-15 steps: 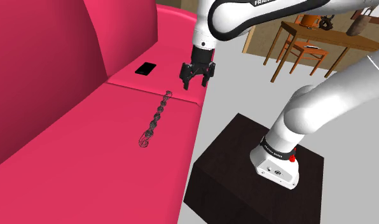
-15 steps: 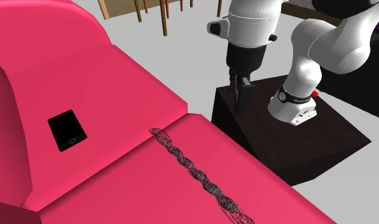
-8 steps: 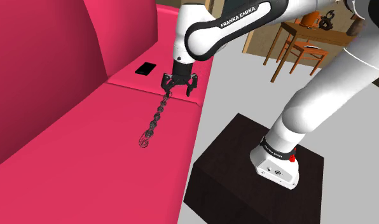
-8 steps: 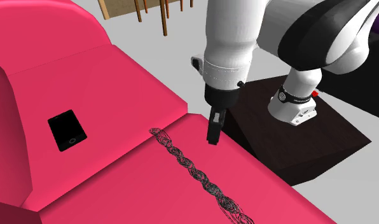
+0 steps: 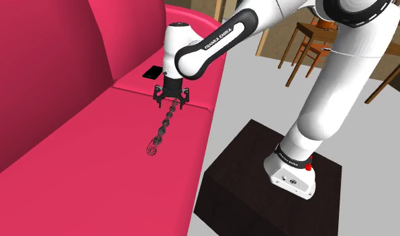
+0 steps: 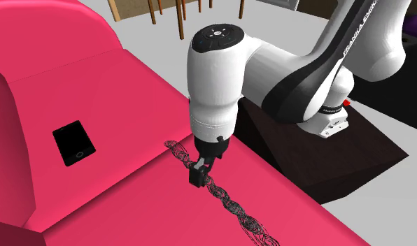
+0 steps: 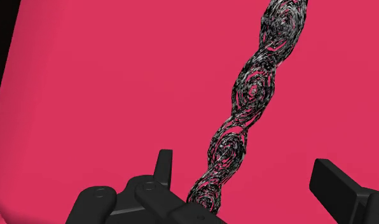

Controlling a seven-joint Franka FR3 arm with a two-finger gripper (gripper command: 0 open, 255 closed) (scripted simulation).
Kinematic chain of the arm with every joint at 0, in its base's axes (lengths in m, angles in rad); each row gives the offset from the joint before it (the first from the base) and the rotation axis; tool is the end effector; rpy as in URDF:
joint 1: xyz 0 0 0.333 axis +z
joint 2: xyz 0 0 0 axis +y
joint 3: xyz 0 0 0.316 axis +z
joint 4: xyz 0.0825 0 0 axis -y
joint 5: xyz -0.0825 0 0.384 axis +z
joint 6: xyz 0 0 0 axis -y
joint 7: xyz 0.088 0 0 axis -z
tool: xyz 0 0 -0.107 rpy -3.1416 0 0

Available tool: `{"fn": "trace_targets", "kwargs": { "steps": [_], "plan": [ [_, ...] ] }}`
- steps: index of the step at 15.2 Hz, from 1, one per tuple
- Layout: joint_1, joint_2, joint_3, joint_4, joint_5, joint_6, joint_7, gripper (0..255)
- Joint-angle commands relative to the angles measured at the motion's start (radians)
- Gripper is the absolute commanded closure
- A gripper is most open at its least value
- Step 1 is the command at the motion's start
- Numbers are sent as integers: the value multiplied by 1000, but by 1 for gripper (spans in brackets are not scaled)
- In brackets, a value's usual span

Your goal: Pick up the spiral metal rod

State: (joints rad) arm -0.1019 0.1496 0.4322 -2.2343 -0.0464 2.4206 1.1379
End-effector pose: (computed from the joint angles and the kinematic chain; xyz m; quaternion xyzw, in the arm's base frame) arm 0.5157 0.1753 0.3146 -0.9246 0.3797 -0.0087 0.0286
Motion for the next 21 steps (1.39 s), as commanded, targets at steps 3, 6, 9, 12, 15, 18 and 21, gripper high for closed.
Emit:
{"fn": "trace_targets", "kwargs": {
  "steps": [3, 6, 9, 12, 15, 18, 21],
  "plan": [
    [11, 68, -18, 11, -48, 53, 53, 0],
    [17, 100, -27, 5, -70, 89, 67, 0],
    [22, 118, -33, 2, -82, 107, 75, 0],
    [21, 117, -33, 2, -81, 107, 74, 255],
    [21, 117, -33, 2, -81, 107, 74, 255],
    [21, 117, -33, 2, -81, 107, 74, 255],
    [16, 96, -26, 5, -67, 84, 65, 255]
  ]
}}
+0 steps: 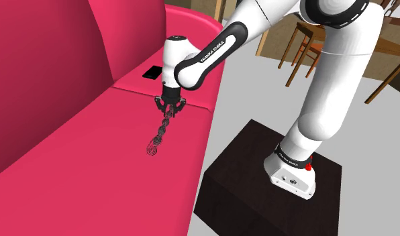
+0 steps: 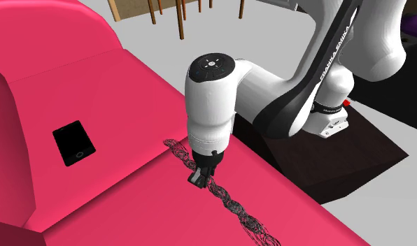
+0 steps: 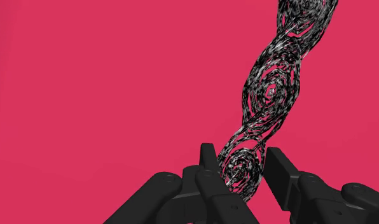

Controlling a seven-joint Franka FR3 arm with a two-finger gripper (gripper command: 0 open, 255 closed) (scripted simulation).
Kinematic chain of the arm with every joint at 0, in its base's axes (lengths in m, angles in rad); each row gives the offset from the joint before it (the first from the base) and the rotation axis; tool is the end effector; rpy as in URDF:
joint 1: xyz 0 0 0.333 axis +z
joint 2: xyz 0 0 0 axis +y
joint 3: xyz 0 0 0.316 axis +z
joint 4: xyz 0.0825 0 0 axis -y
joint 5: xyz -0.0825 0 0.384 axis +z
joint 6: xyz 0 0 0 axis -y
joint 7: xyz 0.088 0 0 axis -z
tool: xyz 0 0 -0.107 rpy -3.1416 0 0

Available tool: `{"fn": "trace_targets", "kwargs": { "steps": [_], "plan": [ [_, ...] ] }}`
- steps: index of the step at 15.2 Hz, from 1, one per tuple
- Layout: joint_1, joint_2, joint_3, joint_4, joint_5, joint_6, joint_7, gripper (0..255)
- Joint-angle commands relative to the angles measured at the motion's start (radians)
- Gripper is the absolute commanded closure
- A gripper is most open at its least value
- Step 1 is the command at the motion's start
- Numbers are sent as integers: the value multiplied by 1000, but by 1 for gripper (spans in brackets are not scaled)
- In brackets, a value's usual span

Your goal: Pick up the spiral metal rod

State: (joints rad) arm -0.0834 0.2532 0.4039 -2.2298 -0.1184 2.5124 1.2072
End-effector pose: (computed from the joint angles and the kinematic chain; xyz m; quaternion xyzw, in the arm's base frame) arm 0.5234 0.1744 0.2719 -0.9193 0.3924 -0.0103 0.0280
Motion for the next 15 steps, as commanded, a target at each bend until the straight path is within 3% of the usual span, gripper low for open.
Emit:
{"fn": "trace_targets", "kwargs": {
  "steps": [1, 15],
  "plan": [
    [-4, -19, 6, 3, 13, -20, -9, 255],
    [-23, -138, 29, 43, 90, -168, -60, 255]
  ]
}}
